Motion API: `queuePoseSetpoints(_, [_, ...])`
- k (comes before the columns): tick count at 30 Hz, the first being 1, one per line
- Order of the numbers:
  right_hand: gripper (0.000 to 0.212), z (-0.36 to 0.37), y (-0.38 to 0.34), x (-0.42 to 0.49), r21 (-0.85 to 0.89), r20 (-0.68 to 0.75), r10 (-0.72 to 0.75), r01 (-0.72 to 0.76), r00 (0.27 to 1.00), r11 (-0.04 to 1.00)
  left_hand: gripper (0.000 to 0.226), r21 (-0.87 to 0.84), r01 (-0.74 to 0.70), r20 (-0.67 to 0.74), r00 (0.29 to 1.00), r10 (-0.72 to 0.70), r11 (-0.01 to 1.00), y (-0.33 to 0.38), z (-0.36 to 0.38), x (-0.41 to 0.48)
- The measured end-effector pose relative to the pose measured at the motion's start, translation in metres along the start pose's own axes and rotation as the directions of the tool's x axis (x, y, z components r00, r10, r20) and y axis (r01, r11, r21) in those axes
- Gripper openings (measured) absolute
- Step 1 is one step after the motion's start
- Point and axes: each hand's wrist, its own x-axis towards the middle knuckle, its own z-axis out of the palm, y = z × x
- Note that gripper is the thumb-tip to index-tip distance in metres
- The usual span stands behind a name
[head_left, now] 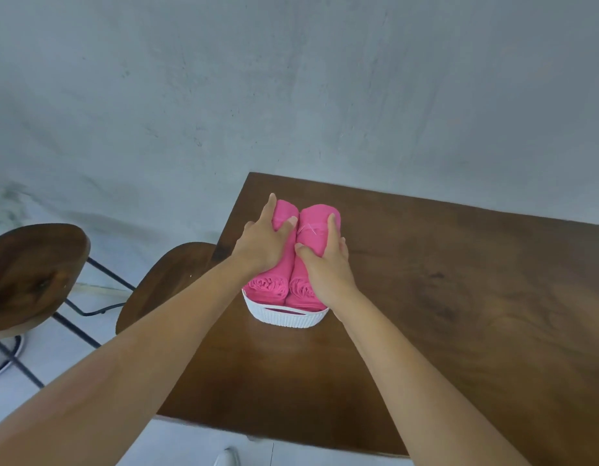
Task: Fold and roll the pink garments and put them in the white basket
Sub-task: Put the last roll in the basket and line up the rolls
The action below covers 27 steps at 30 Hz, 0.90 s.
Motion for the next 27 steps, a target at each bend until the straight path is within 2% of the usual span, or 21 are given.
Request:
queuePoseSetpoints(14, [0.077,0.036,-0.053,0.152,0.037,0.008,0.03,-0.03,1.0,0.999,0.088,0.007,0.114,-0.082,0.99,-0.113,0.993,0.002,-0.043,0.145])
queuePoseSetpoints(18, [0.075,0.046,-0.064,0.195,0.036,-0.008,0.057,-0.057,0.998,0.998,0.079,0.029,0.121,-0.084,0.989,-0.119,0.992,0.002,-0.054,0.186])
queuePoseSetpoints(27, [0.078,0.056,-0.082,0.27,-0.002,-0.014,0.049,-0.049,0.999,0.999,0.076,0.022,0.131,-0.087,0.988,-0.129,0.991,0.007,-0.066,0.258])
